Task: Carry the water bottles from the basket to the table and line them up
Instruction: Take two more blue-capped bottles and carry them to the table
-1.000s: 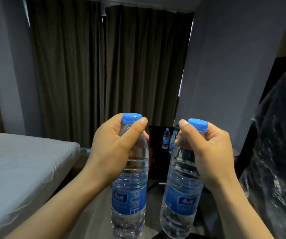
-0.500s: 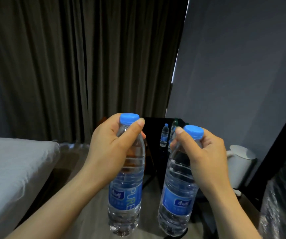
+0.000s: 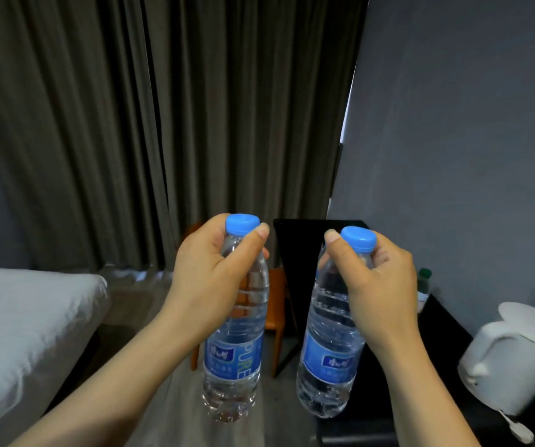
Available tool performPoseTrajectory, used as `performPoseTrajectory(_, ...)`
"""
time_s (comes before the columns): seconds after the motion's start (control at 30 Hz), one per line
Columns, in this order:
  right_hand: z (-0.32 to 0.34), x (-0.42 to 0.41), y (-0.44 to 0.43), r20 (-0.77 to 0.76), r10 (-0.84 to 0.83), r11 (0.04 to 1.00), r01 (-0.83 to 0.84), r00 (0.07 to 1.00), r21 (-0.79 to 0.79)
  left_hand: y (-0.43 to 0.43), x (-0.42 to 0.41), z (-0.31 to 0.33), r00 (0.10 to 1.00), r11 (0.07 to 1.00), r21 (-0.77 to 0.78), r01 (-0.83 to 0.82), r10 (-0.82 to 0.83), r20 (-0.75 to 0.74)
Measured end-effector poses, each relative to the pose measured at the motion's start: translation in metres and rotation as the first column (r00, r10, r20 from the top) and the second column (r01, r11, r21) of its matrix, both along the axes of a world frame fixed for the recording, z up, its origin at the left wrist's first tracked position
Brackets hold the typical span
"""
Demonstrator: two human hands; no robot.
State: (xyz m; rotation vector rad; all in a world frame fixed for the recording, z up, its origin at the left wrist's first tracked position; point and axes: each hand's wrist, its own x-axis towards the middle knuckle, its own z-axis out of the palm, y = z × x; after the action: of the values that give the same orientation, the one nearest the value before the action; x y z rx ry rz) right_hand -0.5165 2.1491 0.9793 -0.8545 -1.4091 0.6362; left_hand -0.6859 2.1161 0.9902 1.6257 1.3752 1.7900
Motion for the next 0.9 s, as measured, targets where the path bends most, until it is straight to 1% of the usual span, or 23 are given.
performPoseTrajectory(0.2,-0.021,0.005,0.068,0.008,-0.017,0.999,0.018,1.000,-0.045,0.075,0.002,-0.016,0.999,0.998,-0.038,0.048,-0.047,0.015)
performPoseTrajectory(0.4,-0.042,-0.007,0.137,0.080,-0.079,0.996,0.083,0.994,-0.045,0.150,-0.011,-0.032,0.992,0.988,-0.091,0.127,-0.126,0.015)
performPoseTrajectory(0.57,-0.054,-0.034,0.202,0.107,-0.139,0.988,0.145,0.984,-0.050,0.226,-0.038,-0.047,0.990,0.983,-0.115,0.143,-0.141,0.021)
performPoseTrajectory(0.77,-0.067,-0.078,0.280,0.123,-0.202,0.969,0.216,0.972,-0.116,0.314,-0.082,-0.060,0.970,0.963,-0.131,0.236,-0.241,-0.021)
performPoseTrajectory(0.9,-0.078,-0.099,0.322,0.093,-0.267,0.952,0.278,0.959,-0.132,0.366,-0.103,-0.071,0.951,0.941,-0.150,0.304,-0.309,-0.007)
